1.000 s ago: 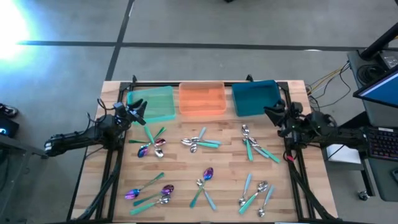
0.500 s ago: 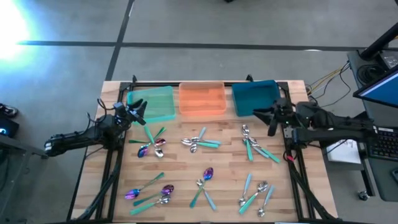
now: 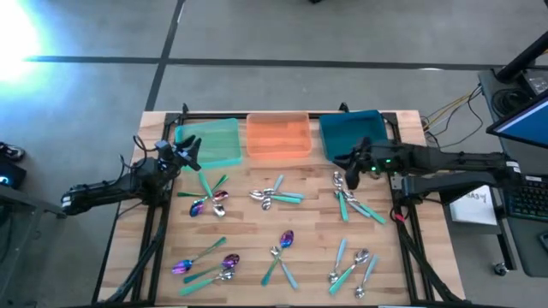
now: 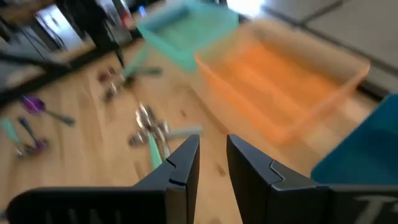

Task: Sort silverware by color (type)
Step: Put the light blue spoon into the blue bin

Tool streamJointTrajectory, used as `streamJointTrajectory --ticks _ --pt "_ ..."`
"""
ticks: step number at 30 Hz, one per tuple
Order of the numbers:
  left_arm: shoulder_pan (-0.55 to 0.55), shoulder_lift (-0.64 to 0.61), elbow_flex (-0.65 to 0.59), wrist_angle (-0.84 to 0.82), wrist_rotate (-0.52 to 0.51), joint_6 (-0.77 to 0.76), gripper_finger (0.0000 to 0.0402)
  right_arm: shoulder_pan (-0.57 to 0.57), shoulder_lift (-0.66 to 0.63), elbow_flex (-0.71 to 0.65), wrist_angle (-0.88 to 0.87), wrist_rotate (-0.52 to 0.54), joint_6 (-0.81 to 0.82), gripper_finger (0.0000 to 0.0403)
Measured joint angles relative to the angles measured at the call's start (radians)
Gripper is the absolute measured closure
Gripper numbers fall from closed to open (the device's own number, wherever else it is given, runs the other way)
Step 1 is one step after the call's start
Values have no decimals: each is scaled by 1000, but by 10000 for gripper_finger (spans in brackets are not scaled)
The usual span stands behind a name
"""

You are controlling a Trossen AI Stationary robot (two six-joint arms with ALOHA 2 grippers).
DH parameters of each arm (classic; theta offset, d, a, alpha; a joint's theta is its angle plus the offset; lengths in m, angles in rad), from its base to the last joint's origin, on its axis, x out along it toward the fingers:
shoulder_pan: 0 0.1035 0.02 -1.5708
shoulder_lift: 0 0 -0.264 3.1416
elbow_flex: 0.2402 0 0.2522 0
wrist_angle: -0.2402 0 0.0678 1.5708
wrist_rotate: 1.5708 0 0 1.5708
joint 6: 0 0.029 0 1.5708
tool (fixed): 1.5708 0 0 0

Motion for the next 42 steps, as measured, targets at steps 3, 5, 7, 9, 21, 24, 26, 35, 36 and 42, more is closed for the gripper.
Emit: streamJointTrajectory --ticks 3,5,7,9,21,24,26,35,36,42 --pt "0 0 0 1 -28 -35 256 0 25 6 12 2 7 330" --pt "0 0 0 1 -28 -83 256 0 47 6 9 -10 4 330" --pt "0 0 0 2 -24 -154 256 0 67 6 8 -49 2 330" --pt "0 0 0 3 10 -190 256 0 82 4 8 -84 2 330" --pt "1 0 0 74 127 -202 256 0 141 6 17 -121 -54 330" --pt "2 0 0 91 101 -234 256 0 140 6 18 -121 -55 330" --pt "2 1 0 89 98 -239 256 0 140 6 17 -121 -56 330" --pt "1 5 0 74 108 -313 256 0 140 6 17 -121 -71 330" --pt "1 5 0 74 106 -310 256 0 140 6 17 -121 -77 330" --pt "1 15 0 76 145 -342 256 0 140 6 17 -120 -93 330"
